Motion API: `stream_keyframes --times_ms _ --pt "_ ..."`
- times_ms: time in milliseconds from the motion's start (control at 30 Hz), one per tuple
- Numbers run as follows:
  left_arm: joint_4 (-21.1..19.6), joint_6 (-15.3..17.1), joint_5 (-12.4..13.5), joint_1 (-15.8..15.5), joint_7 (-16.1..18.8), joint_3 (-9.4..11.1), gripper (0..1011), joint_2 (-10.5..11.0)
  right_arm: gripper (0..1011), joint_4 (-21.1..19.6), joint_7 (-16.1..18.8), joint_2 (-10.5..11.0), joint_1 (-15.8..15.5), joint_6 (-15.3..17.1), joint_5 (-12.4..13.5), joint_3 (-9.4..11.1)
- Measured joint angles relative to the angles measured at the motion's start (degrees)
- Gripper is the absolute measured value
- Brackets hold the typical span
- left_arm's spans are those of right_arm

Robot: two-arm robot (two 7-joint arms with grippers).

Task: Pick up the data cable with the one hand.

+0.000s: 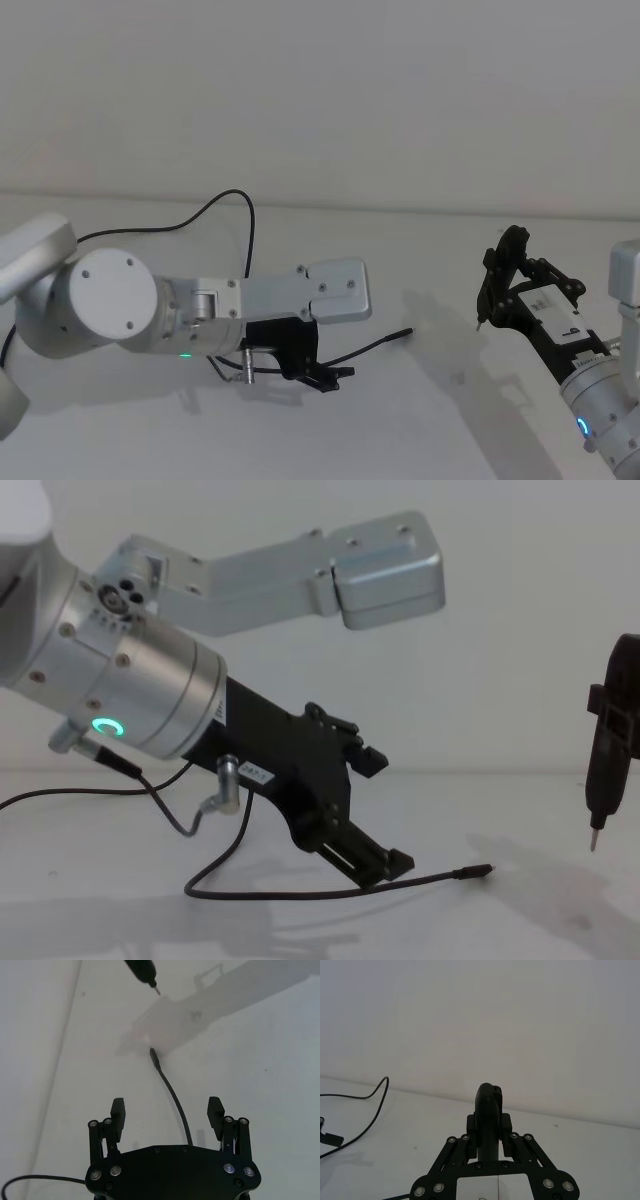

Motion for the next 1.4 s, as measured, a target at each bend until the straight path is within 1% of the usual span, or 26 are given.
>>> stream_keyframes --times_ms 267,667,1033,1400 --pt "2.17 2.52 0.58 0.56 1.0 -0.07 1001 -2.0 268 0.0 0.0 0.0 0.0 0.0 0.0 0.0" --pt "5.56 3.6 2.23 0.11 1.54 0.5 1001 -4.07 268 0.0 0.0 0.0 0.0 0.0 0.0 0.0" --pt "7.61 4.09 3.43 -0.27 1.46 0.97 1001 -5.12 268 0.0 0.0 0.0 0.0 0.0 0.0 0.0" --pt "8.37 4.57 4.32 -0.21 1.32 1.06 1001 -5.81 268 0.0 0.0 0.0 0.0 0.0 0.0 0.0"
